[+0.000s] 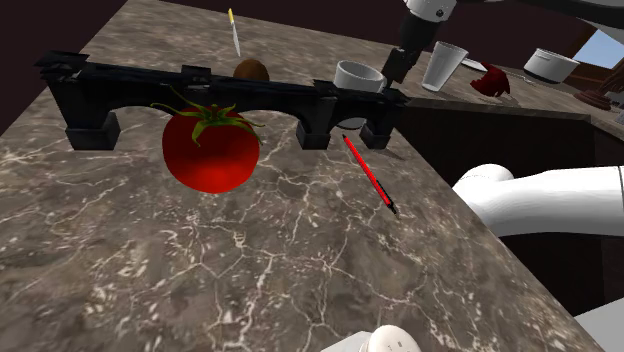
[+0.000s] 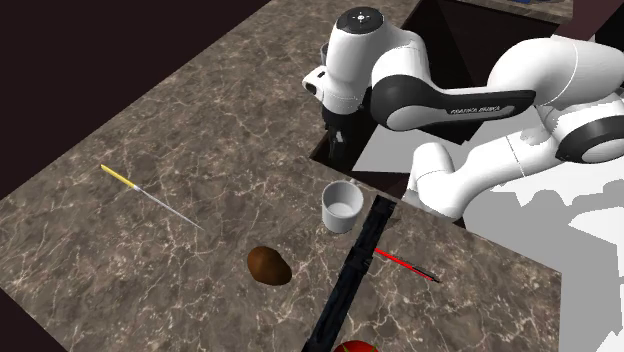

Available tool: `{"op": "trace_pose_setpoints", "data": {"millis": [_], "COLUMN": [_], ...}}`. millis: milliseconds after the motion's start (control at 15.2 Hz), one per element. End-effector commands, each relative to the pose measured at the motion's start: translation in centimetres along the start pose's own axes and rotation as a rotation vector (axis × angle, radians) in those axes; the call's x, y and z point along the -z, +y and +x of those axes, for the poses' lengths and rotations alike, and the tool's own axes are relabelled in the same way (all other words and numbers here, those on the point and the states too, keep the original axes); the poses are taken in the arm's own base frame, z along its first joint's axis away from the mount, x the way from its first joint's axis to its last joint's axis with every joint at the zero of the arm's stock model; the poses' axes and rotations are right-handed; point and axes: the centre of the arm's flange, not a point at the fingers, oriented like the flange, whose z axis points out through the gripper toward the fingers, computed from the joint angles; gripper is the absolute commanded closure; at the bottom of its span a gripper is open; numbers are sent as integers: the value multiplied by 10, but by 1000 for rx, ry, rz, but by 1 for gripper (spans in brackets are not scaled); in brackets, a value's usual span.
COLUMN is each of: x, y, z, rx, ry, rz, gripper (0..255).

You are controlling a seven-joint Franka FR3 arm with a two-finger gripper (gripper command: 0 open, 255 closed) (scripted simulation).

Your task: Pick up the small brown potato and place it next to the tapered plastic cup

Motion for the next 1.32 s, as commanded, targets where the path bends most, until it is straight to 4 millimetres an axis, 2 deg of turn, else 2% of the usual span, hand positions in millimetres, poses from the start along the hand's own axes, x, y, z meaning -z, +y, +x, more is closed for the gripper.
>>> {"op": "trace_pose_setpoints", "data": {"millis": [0,594,1254], "x": [0,16,35], "y": [0,-117,-240], "z": [0,22,69], "rx": [0,-180,-381], "ry": [0,58,122], "rz": [0,-17,-35], "gripper": [0,0,0]}}
